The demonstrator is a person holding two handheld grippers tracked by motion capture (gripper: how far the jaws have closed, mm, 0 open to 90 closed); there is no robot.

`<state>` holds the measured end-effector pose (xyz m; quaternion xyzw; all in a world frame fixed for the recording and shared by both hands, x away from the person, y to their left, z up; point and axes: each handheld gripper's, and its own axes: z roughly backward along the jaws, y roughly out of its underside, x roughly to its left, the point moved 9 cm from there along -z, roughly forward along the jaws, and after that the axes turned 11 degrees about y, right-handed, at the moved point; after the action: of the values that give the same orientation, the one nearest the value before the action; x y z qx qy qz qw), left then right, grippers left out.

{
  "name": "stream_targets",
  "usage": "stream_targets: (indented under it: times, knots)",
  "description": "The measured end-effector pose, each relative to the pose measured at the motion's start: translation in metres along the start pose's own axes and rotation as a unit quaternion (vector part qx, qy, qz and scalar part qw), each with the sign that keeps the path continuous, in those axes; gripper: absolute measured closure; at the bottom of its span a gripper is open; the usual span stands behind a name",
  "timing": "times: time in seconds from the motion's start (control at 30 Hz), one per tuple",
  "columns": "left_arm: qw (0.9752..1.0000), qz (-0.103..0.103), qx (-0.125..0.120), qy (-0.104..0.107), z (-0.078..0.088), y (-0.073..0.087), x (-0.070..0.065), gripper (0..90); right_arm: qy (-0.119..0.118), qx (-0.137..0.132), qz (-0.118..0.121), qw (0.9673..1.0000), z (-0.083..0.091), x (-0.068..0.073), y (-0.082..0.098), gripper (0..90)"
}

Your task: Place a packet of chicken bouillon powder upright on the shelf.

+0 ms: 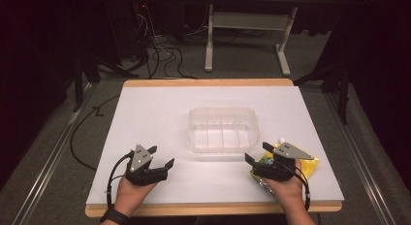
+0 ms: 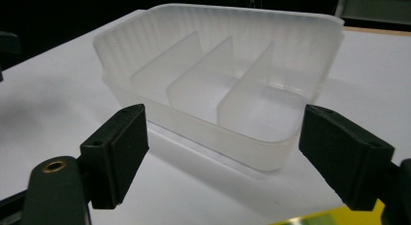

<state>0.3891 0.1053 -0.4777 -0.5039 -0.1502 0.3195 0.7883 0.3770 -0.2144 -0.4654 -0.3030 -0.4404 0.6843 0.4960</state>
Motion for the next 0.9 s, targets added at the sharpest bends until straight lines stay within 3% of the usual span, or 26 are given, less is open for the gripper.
stream_targets:
  times: [0.13, 0.37, 0.57, 0.6, 0.73, 0.77, 0.83, 0.87, 0.9]
  knots:
    - [0.9999, 0.011, -0.003, -0.001, -0.001, 0.001, 0.002, 23.9, 0.003, -0.008, -0.001, 1.0000, 0.003, -0.009, 0.002, 21.1]
    - [0.9999, 0.004, 0.011, 0.002, -0.009, 0.006, -0.004, 23.2, 0.006, -0.014, -0.002, 0.9999, 0.008, -0.016, 0.002, 23.5]
    - [0.9999, 0.000, 0.013, 0.003, -0.010, 0.007, -0.007, 22.9, 0.029, -0.017, 0.005, 0.9994, 0.014, -0.025, 0.002, 29.4]
    - [0.9999, 0.001, 0.012, 0.004, -0.010, 0.007, -0.007, 22.9, 0.045, -0.011, 0.003, 0.9989, 0.019, -0.034, 0.005, 31.5]
    - [1.0000, 0.003, 0.006, 0.007, -0.014, 0.004, -0.008, 23.0, 0.067, -0.001, -0.005, 0.9977, 0.027, -0.049, 0.010, 35.7]
    - [0.9999, 0.003, 0.005, 0.010, -0.016, 0.003, -0.009, 23.4, 0.081, 0.004, -0.016, 0.9966, 0.038, -0.063, 0.016, 42.3]
    - [0.9999, 0.000, 0.006, 0.014, -0.022, 0.002, -0.011, 23.5, 0.086, 0.007, -0.020, 0.9960, 0.043, -0.068, 0.019, 47.2]
    - [0.9998, -0.007, 0.007, 0.016, -0.027, 0.000, -0.014, 23.5, 0.105, 0.022, -0.023, 0.9939, 0.056, -0.083, 0.029, 57.6]
    - [0.9998, -0.008, 0.005, 0.018, -0.029, -0.002, -0.015, 23.5, 0.113, 0.027, -0.028, 0.9928, 0.060, -0.088, 0.034, 60.9]
